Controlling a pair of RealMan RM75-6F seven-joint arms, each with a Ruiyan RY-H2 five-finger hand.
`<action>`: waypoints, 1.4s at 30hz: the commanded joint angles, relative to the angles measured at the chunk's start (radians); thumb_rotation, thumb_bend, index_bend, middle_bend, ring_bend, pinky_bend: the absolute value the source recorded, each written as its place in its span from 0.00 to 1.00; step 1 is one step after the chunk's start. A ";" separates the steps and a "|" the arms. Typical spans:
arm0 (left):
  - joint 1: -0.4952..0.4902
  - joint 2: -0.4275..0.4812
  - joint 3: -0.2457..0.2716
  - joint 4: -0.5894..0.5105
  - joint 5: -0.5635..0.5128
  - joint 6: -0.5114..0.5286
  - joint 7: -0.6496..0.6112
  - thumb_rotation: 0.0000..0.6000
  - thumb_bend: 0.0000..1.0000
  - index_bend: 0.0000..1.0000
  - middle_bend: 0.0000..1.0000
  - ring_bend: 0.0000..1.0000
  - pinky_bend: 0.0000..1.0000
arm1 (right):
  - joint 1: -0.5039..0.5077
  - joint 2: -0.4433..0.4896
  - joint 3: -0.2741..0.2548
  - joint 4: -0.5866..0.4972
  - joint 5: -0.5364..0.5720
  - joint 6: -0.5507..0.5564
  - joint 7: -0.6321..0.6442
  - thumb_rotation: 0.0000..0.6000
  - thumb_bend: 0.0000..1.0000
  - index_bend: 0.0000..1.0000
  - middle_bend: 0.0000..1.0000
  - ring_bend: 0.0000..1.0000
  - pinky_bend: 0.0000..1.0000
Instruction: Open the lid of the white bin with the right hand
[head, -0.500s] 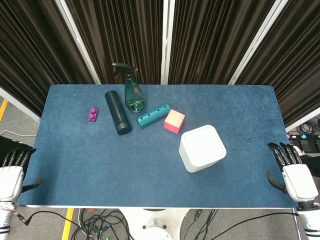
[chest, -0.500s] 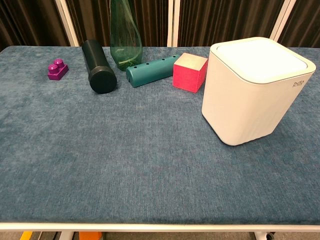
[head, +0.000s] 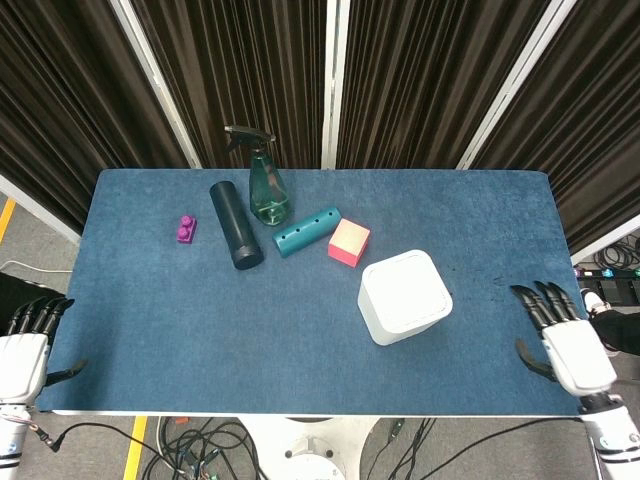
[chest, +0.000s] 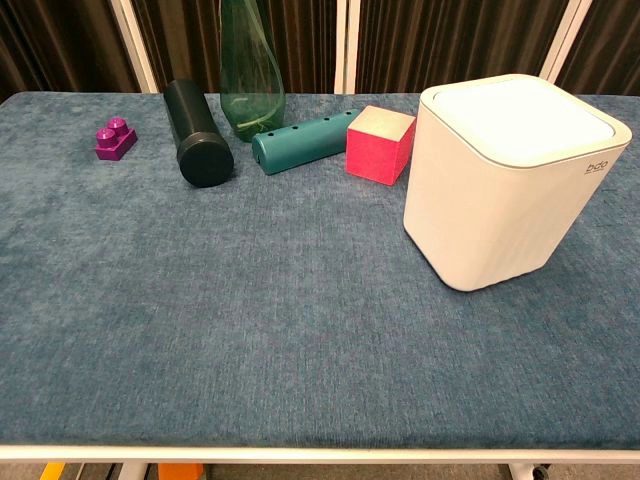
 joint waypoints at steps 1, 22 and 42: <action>0.000 0.002 -0.001 -0.007 0.008 0.009 0.003 1.00 0.00 0.15 0.14 0.08 0.12 | 0.075 0.027 0.018 -0.033 -0.057 -0.062 -0.015 1.00 0.36 0.09 0.17 0.00 0.01; 0.015 -0.012 0.004 0.023 0.003 0.016 -0.035 1.00 0.00 0.15 0.14 0.08 0.12 | 0.292 -0.010 0.031 -0.130 -0.035 -0.368 -0.229 1.00 0.36 0.35 0.32 0.00 0.02; 0.021 -0.017 0.004 0.046 0.006 0.022 -0.062 1.00 0.00 0.15 0.14 0.08 0.12 | 0.144 0.037 0.014 -0.126 -0.011 -0.070 -0.212 1.00 0.36 0.15 0.19 0.00 0.01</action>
